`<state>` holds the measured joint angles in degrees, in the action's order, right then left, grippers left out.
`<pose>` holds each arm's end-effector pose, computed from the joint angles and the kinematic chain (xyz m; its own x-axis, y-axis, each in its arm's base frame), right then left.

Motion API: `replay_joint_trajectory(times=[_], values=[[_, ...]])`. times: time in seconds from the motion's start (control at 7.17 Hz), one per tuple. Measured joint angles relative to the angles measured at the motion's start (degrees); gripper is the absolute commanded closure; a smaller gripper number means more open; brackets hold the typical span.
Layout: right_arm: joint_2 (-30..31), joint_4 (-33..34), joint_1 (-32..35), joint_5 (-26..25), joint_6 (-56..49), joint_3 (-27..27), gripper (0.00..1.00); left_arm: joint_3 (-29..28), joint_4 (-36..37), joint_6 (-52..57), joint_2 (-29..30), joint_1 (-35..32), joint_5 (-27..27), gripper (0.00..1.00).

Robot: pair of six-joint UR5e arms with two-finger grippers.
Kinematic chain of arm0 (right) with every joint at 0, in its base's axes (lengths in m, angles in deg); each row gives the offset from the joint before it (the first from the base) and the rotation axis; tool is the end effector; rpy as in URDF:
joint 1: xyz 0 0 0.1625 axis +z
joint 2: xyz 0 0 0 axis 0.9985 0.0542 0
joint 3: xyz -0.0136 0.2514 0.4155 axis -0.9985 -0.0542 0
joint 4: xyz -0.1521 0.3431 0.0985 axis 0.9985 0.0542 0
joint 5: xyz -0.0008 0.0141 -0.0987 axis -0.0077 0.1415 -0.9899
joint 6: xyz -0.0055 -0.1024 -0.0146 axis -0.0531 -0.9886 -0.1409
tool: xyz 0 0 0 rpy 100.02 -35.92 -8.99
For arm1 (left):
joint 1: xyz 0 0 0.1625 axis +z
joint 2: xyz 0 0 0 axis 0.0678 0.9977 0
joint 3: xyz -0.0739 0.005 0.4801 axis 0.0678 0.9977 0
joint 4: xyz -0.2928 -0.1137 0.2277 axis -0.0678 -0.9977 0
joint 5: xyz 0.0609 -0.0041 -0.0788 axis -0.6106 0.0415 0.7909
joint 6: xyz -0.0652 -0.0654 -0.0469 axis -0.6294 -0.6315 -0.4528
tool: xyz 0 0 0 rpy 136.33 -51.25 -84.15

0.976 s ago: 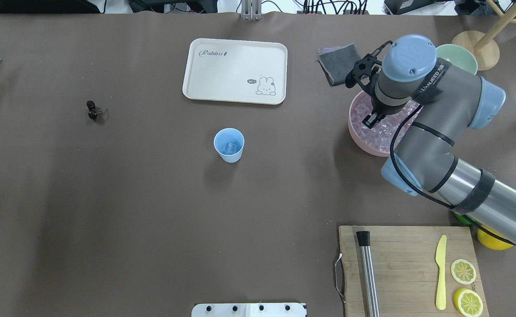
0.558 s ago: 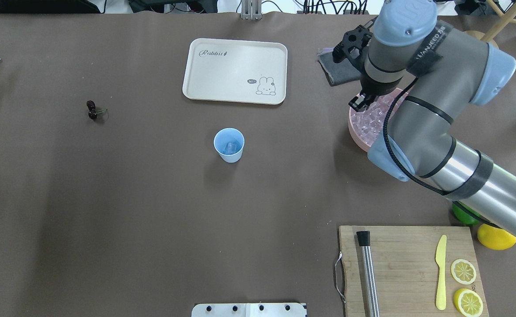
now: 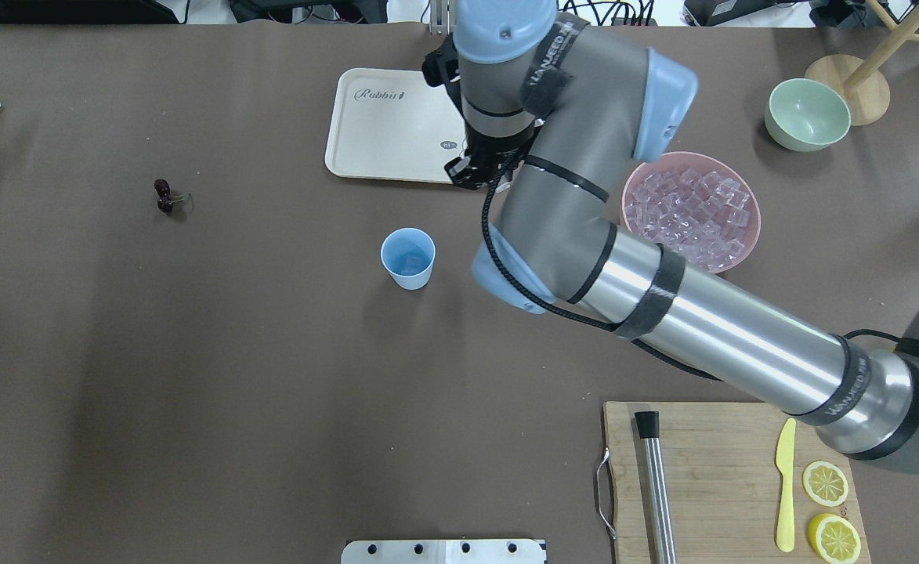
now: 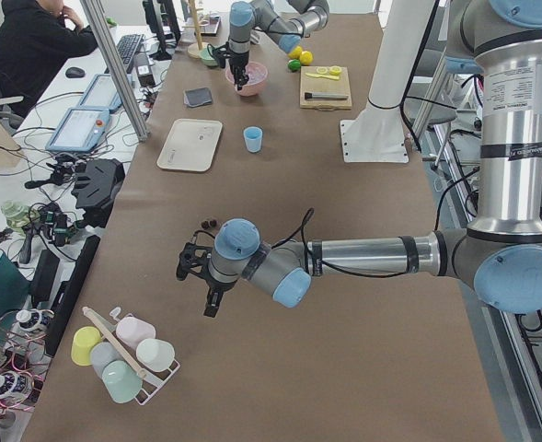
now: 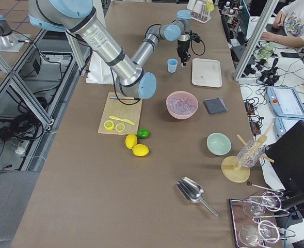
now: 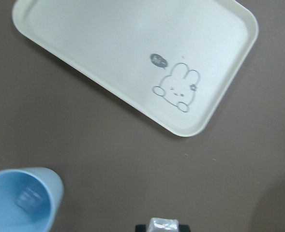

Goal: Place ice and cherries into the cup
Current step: 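Carry the ice cube with the right gripper into the blue cup and release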

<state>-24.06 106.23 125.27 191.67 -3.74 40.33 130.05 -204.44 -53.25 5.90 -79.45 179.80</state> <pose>-0.5480 -0.5636 0.1769 0.6958 -0.4621 0.5498 0.2597 0.8756 0.4073 -0.0096 -0.4681 0.6928 0.6873 0.1366 -0.7134 0.1430 0.9375 0.3173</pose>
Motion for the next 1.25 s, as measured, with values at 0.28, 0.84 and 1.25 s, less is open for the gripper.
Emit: replay_joint_trajectory(times=[0.28,0.84,1.25], values=[[-2.80,-6.11,-4.30,-1.78,6.63,-3.97,1.00,-0.17,-0.09,-0.04,1.23,1.89,-0.15,0.02],[-3.26,-10.69,-7.99,-4.80,9.74,-7.51,0.44,0.05,-0.19,-1.80,2.67,4.01,-0.36,0.02],[-2.63,-10.83,-7.92,-4.92,9.81,-7.63,0.02,0.42,-0.15,-1.82,3.83,5.71,-0.19,0.02]])
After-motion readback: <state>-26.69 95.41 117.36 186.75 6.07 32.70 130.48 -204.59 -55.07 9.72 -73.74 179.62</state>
